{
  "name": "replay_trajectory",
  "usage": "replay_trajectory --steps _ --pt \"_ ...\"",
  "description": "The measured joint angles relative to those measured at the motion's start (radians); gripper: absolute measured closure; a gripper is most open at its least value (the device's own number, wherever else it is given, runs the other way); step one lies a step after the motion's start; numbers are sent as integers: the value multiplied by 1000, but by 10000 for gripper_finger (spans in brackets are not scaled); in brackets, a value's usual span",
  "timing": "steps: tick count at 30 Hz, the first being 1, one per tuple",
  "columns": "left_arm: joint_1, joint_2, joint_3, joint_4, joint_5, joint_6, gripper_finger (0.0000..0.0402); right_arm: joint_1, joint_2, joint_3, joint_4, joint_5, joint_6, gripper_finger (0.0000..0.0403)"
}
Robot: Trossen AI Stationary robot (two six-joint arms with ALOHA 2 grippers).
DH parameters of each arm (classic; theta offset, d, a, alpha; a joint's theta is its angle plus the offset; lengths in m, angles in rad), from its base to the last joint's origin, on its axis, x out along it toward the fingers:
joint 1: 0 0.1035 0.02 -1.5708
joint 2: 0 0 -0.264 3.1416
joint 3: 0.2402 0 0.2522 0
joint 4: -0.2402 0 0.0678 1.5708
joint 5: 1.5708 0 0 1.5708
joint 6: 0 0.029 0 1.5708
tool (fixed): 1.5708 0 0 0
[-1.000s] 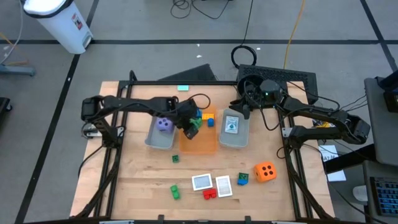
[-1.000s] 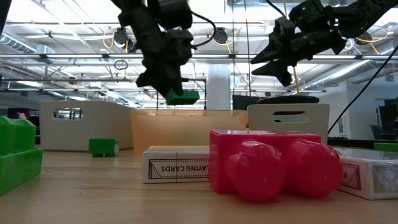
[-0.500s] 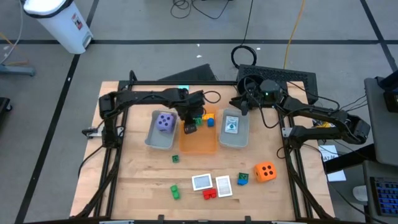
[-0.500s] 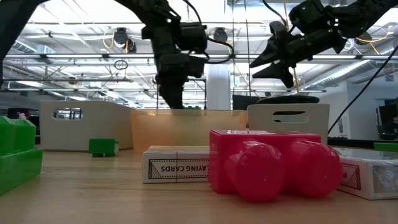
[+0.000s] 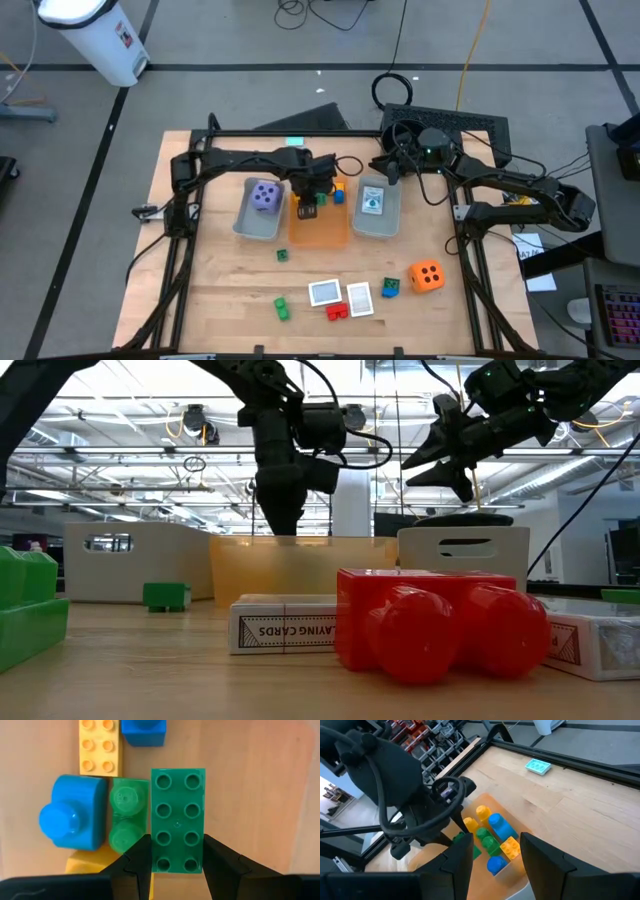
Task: Pick & Place Toys
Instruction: Put the dark green game piece block into the orange bin
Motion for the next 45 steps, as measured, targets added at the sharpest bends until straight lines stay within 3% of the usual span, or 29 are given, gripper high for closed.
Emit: replay_trajectory --steps 45 --pt "-10 99 -2 30 -19 9 265 0 0 0 -1 0 -3 245"
